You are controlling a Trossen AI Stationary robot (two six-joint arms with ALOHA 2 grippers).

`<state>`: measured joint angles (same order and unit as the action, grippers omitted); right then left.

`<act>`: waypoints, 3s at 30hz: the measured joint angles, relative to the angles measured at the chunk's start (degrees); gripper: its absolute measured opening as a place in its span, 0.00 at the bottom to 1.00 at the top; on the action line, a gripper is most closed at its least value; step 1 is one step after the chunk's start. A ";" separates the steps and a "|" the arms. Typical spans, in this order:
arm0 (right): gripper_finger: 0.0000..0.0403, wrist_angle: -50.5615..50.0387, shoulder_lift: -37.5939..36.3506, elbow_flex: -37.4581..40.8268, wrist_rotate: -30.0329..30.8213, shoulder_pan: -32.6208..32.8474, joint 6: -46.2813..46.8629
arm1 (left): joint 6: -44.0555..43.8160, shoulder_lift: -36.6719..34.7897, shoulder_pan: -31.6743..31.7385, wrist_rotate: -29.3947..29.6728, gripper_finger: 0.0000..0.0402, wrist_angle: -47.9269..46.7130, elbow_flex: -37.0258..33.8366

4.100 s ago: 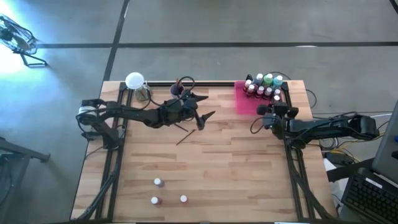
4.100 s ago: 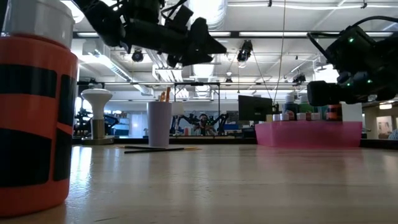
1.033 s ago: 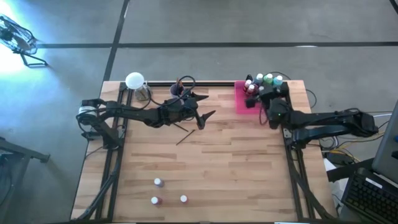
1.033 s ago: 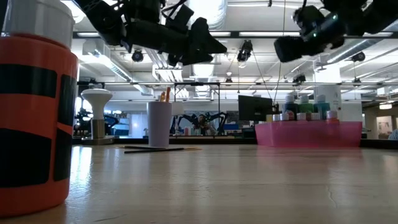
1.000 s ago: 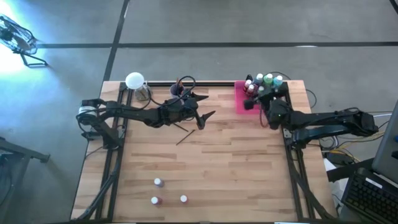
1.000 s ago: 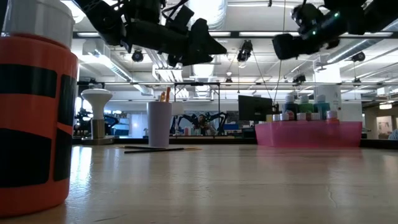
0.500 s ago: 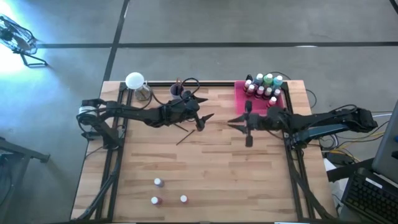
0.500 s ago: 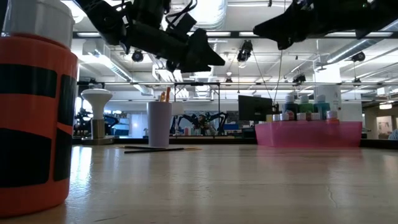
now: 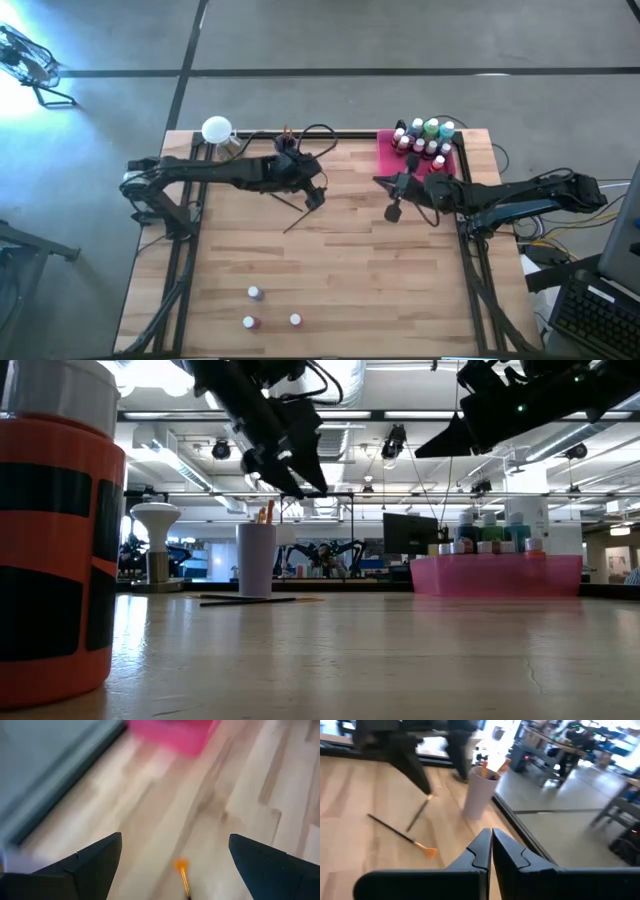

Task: Pick & Place Paint Supplies
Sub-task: Put the gold black paint brush into the purple cup

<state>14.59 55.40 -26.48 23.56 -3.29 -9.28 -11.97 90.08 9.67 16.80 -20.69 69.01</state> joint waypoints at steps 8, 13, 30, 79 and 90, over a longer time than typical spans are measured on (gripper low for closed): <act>0.02 0.61 -0.11 0.02 0.65 -0.09 -2.53 | -12.14 0.65 3.25 -7.90 0.93 -8.15 0.82; 0.02 3.10 -0.15 0.02 0.62 -0.11 -4.94 | -12.22 3.58 3.91 -6.18 0.93 -7.95 0.33; 0.02 4.19 -0.15 0.02 0.54 -1.27 -7.41 | -13.70 14.08 2.89 -4.08 0.92 -6.49 2.96; 0.02 3.82 -0.11 0.02 0.49 -2.01 -7.33 | -15.17 25.29 0.11 -6.54 0.54 -6.52 8.75; 0.02 3.84 -0.11 0.02 0.49 -1.97 -7.34 | -15.12 25.27 0.09 -6.71 0.36 -6.38 8.70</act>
<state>18.43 55.29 -26.46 24.05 -5.26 -16.62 -27.09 115.35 9.76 10.09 -27.07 77.71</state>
